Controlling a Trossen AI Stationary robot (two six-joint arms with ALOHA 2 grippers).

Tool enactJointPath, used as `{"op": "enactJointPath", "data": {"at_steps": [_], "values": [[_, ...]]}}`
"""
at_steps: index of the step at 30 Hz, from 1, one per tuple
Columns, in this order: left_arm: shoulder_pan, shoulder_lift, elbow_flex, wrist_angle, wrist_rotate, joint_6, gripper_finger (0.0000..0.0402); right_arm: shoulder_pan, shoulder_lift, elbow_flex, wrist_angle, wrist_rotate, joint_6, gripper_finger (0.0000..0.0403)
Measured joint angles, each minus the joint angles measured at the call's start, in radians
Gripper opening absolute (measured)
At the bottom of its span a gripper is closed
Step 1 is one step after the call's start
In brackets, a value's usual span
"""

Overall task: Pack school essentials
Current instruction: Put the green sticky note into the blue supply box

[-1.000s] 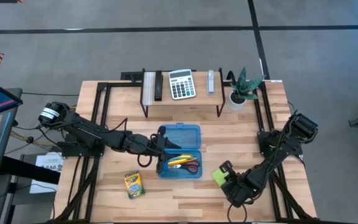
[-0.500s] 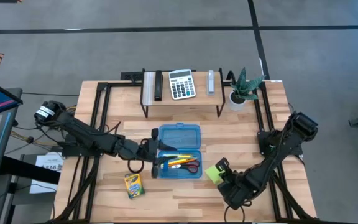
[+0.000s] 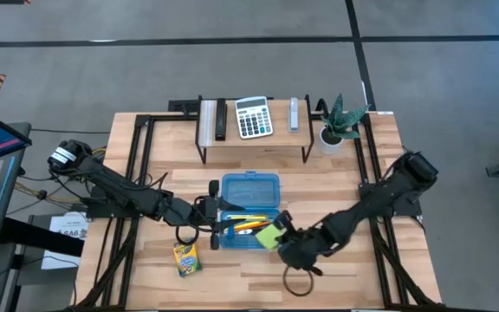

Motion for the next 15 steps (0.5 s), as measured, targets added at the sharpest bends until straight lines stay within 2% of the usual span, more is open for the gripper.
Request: {"op": "enactJointPath", "data": {"at_steps": [8,11,15], "values": [[0.000,0.000,0.000,-0.016,0.000,-0.004,0.0118,-0.097,0.116,-0.002,0.045,-0.013,-0.002,0.0019],[0.000,0.000,0.000,-0.021,0.000,-0.005,0.0118,-0.122,0.137,-0.001,0.071,-0.079,0.004,0.0031],[0.000,0.000,0.000,-0.028,0.001,-0.011,0.0118,-0.143,0.146,-0.001,0.087,-0.160,0.005,0.0069]]}}
